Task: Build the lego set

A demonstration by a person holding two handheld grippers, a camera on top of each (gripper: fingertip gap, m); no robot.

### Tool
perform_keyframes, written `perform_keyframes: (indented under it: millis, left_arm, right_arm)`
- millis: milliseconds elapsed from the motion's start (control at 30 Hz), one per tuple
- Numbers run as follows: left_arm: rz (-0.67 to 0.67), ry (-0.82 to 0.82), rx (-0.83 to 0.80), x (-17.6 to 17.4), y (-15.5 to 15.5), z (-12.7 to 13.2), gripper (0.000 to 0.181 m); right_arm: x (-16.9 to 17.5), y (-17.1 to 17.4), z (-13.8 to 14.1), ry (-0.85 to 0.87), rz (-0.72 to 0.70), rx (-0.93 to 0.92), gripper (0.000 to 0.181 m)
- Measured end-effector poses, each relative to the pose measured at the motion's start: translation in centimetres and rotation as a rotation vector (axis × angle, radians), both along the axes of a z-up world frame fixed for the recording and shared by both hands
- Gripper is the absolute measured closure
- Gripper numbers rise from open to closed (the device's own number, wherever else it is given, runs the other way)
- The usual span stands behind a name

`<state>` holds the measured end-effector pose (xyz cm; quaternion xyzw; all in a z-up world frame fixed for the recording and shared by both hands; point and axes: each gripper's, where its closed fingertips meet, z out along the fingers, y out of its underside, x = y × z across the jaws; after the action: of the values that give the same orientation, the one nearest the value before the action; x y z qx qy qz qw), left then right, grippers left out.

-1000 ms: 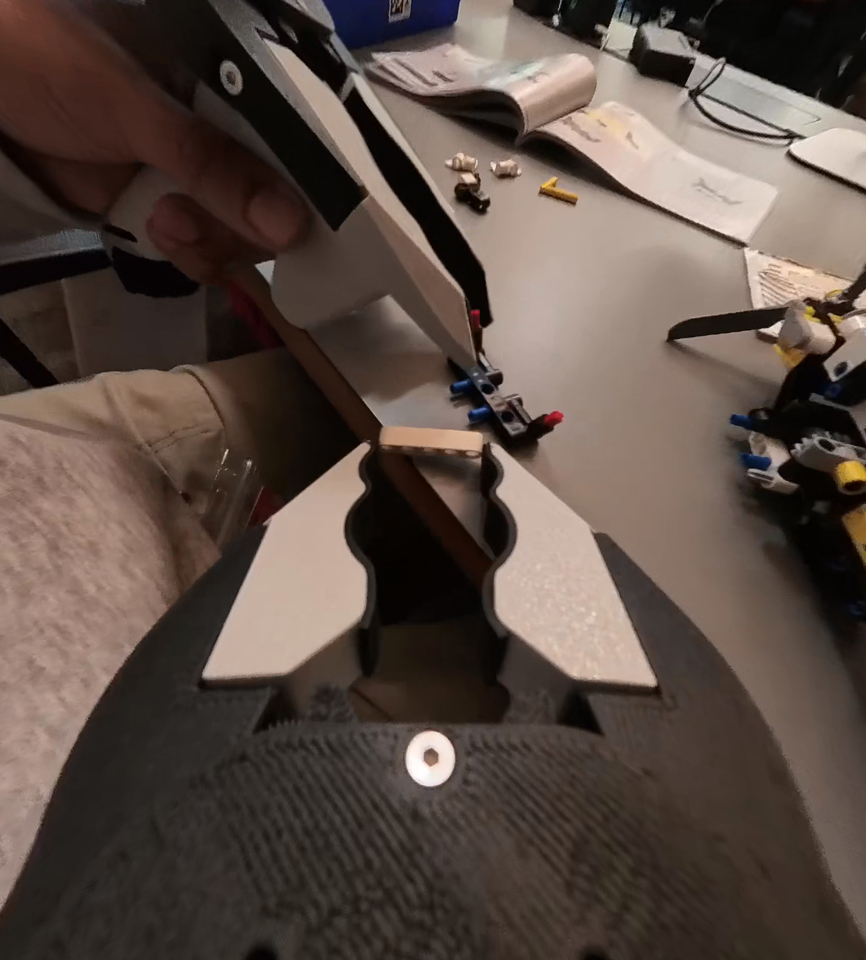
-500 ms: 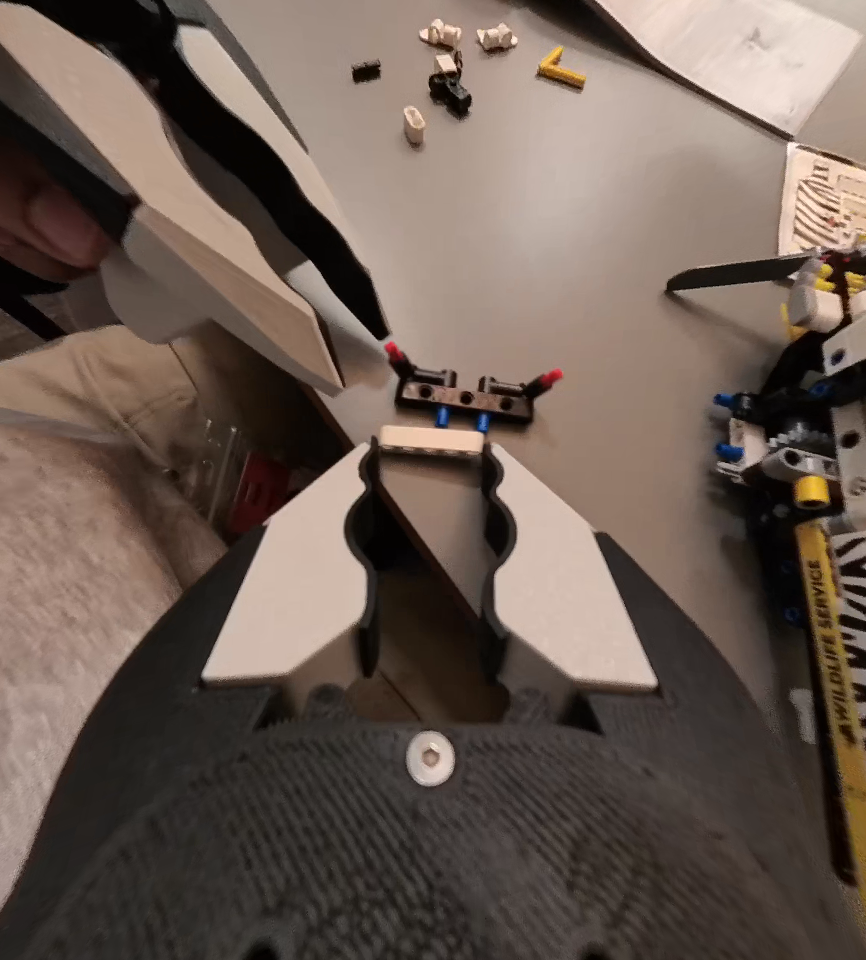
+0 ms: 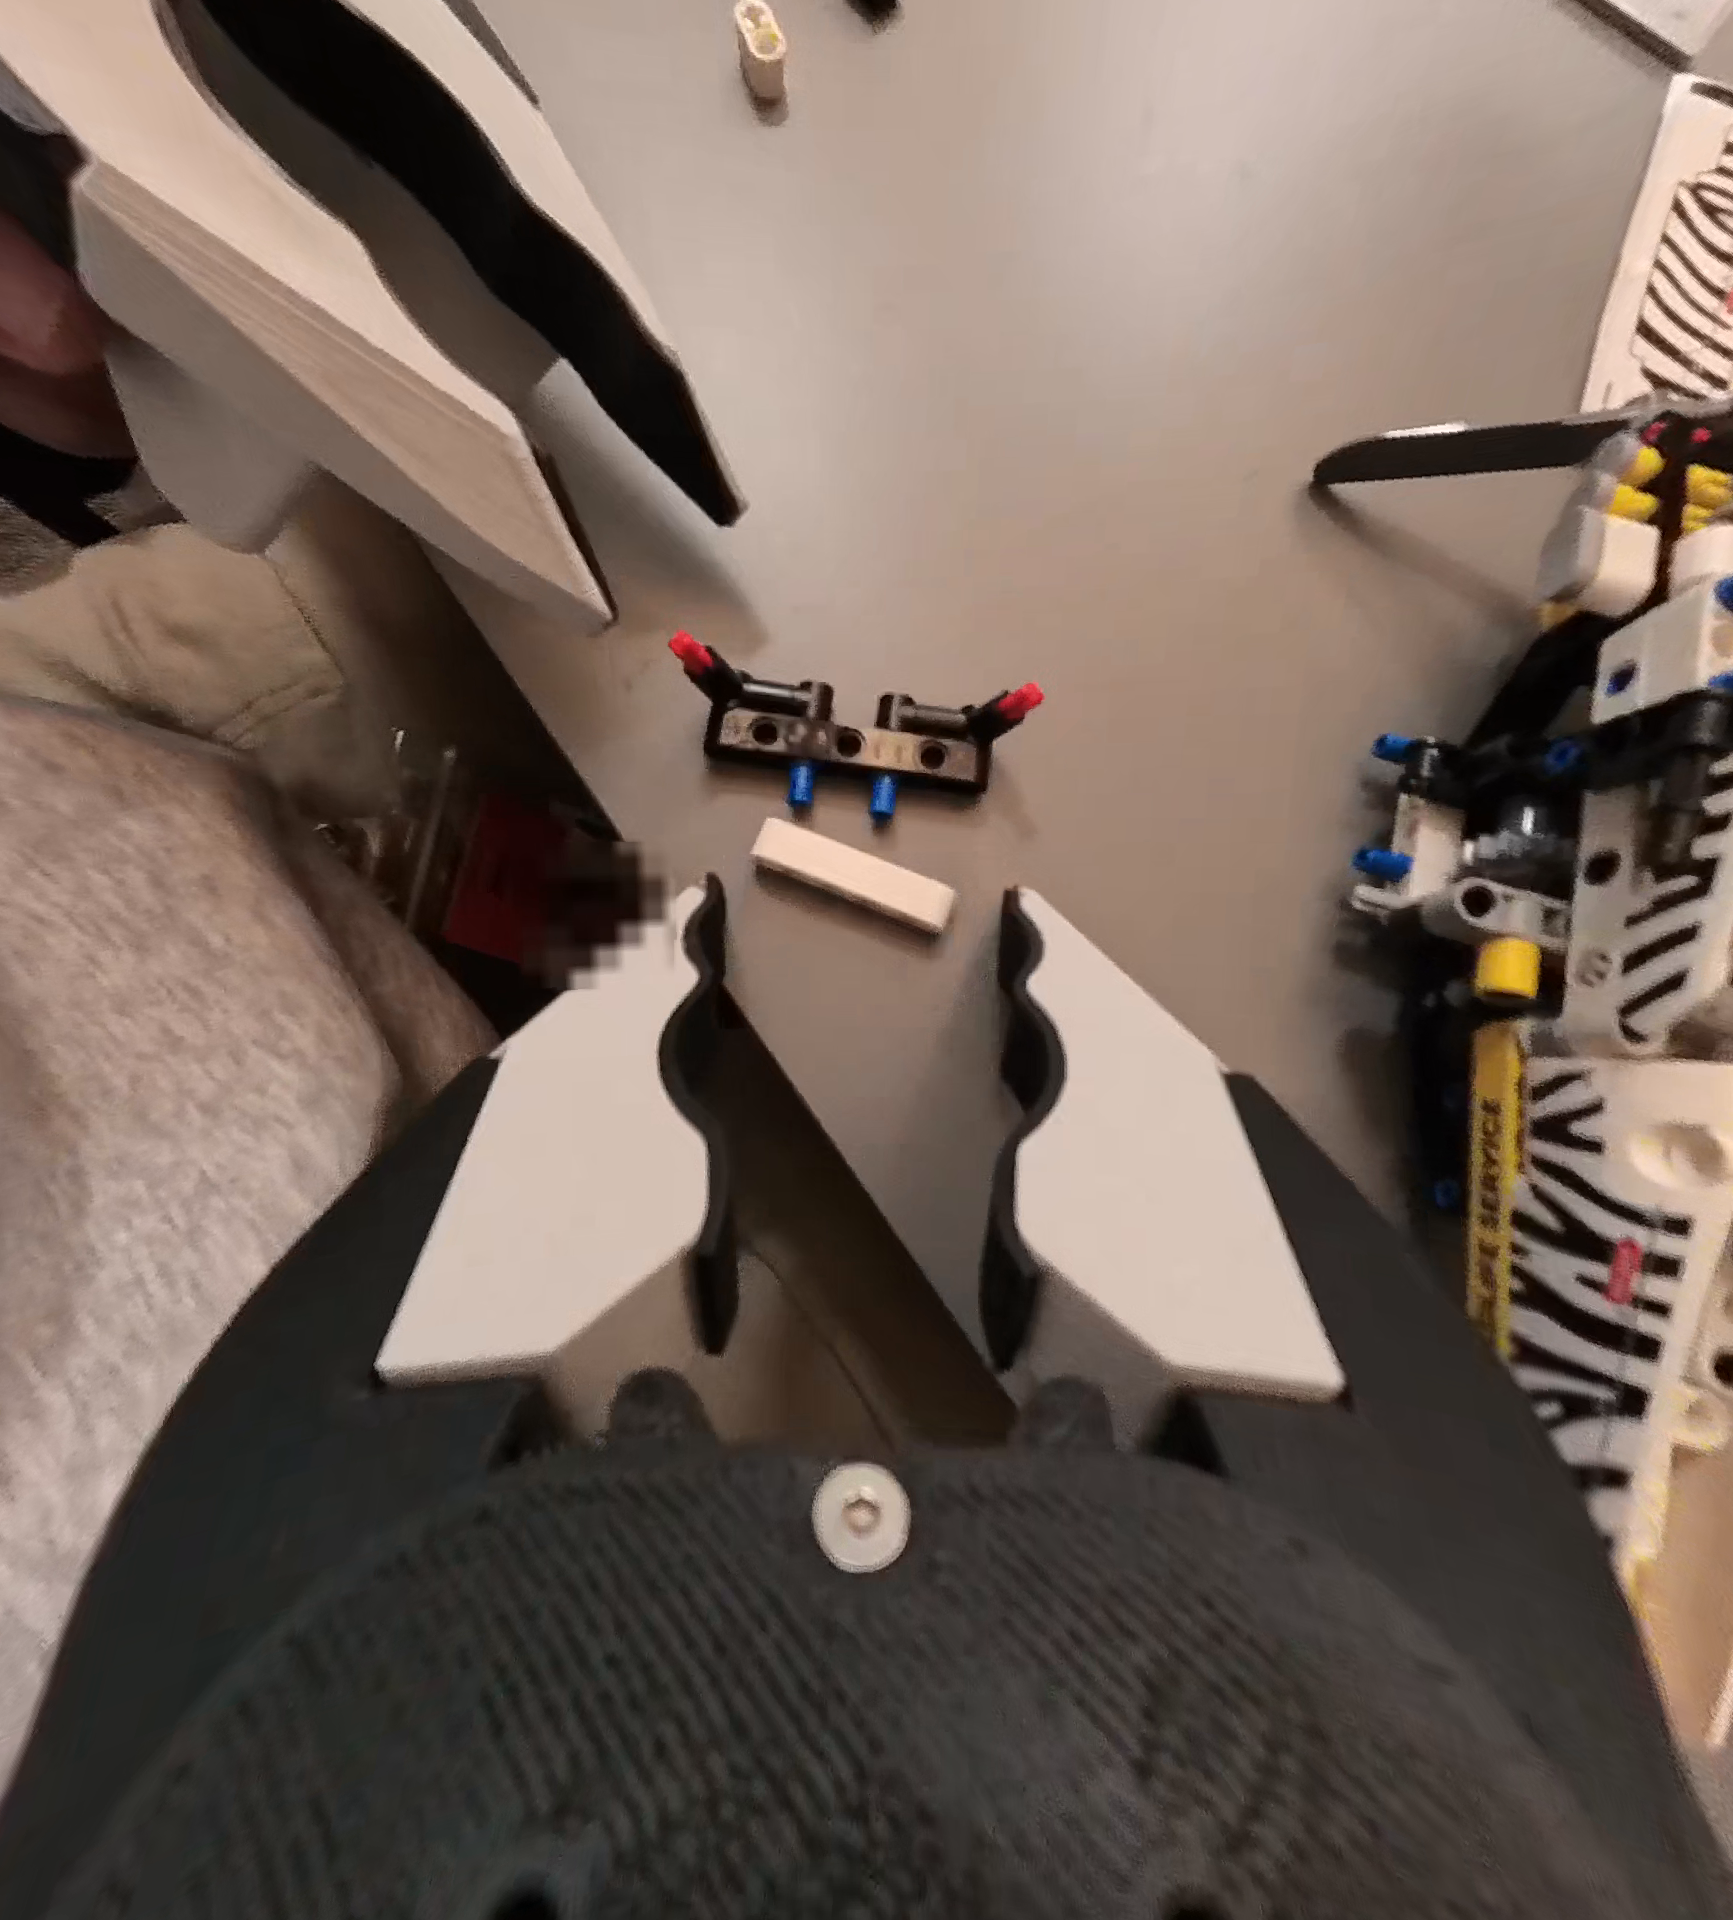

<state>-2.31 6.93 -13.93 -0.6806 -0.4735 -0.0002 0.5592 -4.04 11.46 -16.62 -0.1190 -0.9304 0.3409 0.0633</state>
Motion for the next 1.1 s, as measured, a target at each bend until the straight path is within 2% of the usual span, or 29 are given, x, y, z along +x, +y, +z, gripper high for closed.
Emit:
perform_keyframes:
  millis: [100, 300, 433, 567, 767, 933, 1100]
  left_arm:
    - [0.0, 0.028, -0.047, 0.1, 0.7, -0.2, 0.146]
    - [-0.016, 0.063, -0.115, -0.1, 2.0, -0.5, 0.142]
    - [-0.008, 0.078, -0.092, -0.5, 2.4, -0.2, 0.134]
    - [-0.042, 0.069, -0.01, -0.4, 3.1, 0.3, 0.135]
    - [-0.058, 0.087, 0.048, -0.2, 3.0, 0.7, 0.138]
    - [-0.058, 0.091, 0.087, -0.3, 2.6, 1.0, 0.139]
    - [-0.049, 0.12, 0.044, -0.5, 2.7, 0.7, 0.144]
  right_arm:
    - [-0.2, 0.6, 0.0, 0.028, -0.08, -0.019, 0.121]
    - [-0.1, 0.1, 0.0, -0.008, -0.2, -0.116, 0.129]
    - [-0.1, -0.3, 0.0, 0.004, -0.174, -0.096, 0.144]
    - [-0.1, -0.7, 0.0, -0.009, -0.149, -0.082, 0.15]
    - [-0.1, -0.7, 0.0, -0.018, -0.105, -0.097, 0.149]
    - [0.3, 0.2, 0.0, -0.02, -0.163, -0.054, 0.15]
    - [0.2, -0.2, 0.0, -0.048, -0.2, -0.04, 0.151]
